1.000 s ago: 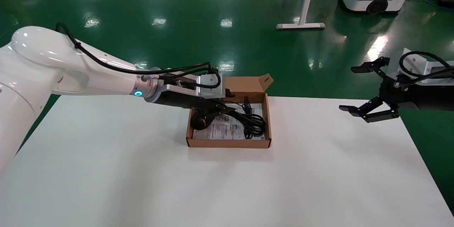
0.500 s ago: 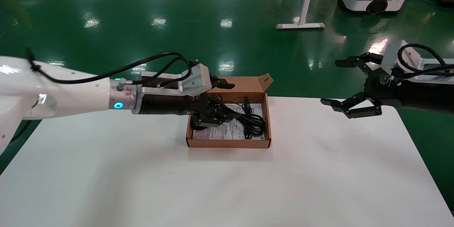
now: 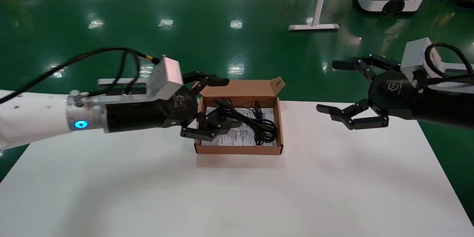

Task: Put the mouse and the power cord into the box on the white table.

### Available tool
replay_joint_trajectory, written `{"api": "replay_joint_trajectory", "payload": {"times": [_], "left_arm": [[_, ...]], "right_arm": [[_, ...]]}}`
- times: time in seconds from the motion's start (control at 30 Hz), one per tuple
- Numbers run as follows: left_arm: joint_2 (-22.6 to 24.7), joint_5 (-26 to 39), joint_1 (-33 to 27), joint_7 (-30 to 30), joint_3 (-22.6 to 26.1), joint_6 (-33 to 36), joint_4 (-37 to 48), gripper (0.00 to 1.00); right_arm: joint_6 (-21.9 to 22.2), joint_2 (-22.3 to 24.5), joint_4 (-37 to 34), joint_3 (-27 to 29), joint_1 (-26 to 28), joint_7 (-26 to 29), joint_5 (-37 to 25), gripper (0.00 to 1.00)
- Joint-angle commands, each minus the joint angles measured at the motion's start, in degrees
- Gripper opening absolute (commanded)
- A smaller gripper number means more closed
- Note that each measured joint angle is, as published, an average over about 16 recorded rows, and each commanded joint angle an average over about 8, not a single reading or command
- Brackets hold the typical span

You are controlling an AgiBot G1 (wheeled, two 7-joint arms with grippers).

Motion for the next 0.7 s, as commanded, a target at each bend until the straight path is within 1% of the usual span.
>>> {"api": "replay_joint_trajectory", "payload": {"times": [0.03,0.7], "left_arm": [[-1.4,-1.2,1.3,-1.3,-1.2,0.7,-2.0,1.0],[-15.5,-13.8,14.4,-14.0,-12.8,7.3,-22.5,1.0]], "right_arm": [[0.0,0.5,2.6,0.8,-1.5,1.6,1.3,1.0],[-0.5,5.8,28.7,8.5,-17.1,17.9,14.0,1.0]]}}
